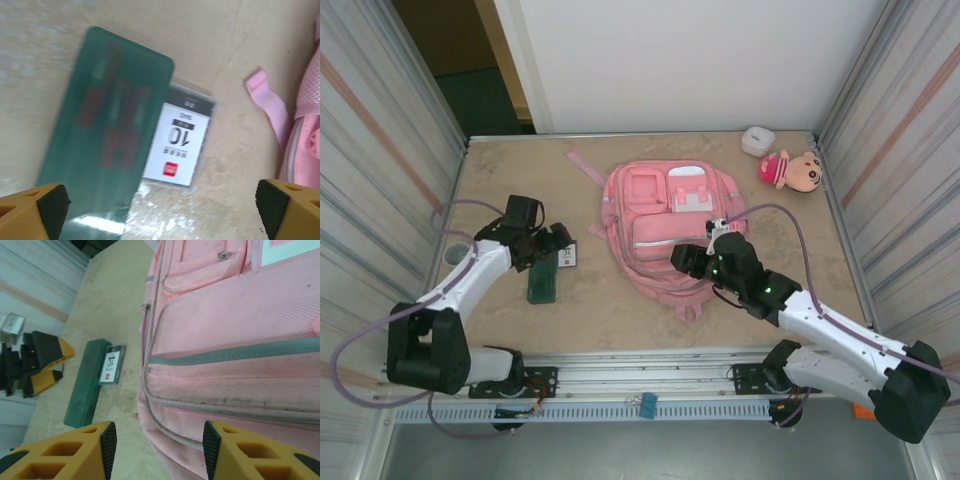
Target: Pack books, pencil case, and school supplies into a backpack
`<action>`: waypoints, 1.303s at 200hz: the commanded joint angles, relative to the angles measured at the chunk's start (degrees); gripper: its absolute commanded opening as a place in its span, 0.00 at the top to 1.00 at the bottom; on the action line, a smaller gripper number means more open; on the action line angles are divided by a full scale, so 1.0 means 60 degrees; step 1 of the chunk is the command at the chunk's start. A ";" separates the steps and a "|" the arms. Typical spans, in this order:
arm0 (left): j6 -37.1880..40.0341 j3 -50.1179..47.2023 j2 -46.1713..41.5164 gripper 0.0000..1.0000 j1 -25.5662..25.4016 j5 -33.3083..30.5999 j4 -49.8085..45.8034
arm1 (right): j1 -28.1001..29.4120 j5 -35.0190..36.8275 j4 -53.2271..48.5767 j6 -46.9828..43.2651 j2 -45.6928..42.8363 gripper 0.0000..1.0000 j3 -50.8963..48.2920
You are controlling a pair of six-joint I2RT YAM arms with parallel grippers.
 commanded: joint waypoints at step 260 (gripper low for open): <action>0.0378 -0.1162 0.1388 0.17 -0.0670 -0.1445 -0.0739 | 0.0079 -0.0041 0.0268 -0.0449 0.0383 0.49 0.0571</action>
